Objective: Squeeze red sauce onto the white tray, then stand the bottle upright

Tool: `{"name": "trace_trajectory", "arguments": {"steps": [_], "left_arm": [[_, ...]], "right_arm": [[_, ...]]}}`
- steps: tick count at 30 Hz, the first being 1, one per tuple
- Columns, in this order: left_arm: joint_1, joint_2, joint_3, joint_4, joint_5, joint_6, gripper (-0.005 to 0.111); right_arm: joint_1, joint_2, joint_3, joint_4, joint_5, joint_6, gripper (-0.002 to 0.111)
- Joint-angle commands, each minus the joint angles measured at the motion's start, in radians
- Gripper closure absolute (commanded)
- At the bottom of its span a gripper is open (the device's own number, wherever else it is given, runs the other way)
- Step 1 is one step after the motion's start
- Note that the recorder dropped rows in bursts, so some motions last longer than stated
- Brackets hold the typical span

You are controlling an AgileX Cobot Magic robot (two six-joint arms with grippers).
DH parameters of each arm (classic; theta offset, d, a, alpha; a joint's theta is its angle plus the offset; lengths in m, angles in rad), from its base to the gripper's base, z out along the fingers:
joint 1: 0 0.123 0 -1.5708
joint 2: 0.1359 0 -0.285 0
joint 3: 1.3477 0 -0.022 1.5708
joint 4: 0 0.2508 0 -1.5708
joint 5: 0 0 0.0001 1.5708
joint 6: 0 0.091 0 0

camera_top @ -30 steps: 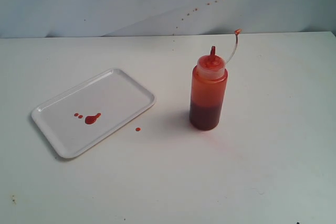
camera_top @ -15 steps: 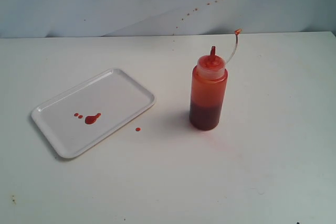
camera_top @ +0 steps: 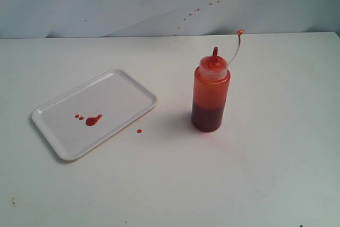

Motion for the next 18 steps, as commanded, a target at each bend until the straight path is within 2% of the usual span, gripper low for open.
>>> {"name": "trace_trajectory", "arguments": {"steps": [1, 3, 6, 8, 11, 14, 18], "left_arm": [[0.001, -0.003, 0.005, 0.001, 0.002, -0.001, 0.107], [0.001, -0.003, 0.005, 0.001, 0.002, -0.001, 0.107], [0.001, -0.003, 0.005, 0.001, 0.002, -0.001, 0.107], [0.001, -0.003, 0.005, 0.001, 0.002, -0.003, 0.107], [0.001, -0.003, 0.005, 0.001, 0.002, -0.003, 0.107], [0.001, -0.003, 0.005, 0.001, 0.002, -0.003, 0.107], [0.001, -0.003, 0.005, 0.001, 0.002, -0.001, 0.107]], "right_arm": [[-0.052, -0.004, 0.004, -0.004, 0.002, 0.006, 0.108], [-0.109, -0.004, 0.004, -0.004, 0.002, 0.006, 0.108], [-0.296, -0.004, 0.004, -0.004, 0.002, 0.006, 0.108], [-0.379, -0.004, 0.004, -0.004, 0.002, 0.006, 0.108], [-0.404, -0.004, 0.004, 0.014, 0.004, 0.006, 0.108], [-0.404, -0.004, 0.005, 0.101, -0.072, 0.006, 0.108], [-0.404, -0.004, 0.018, 0.304, -0.194, -0.036, 0.108]]}}
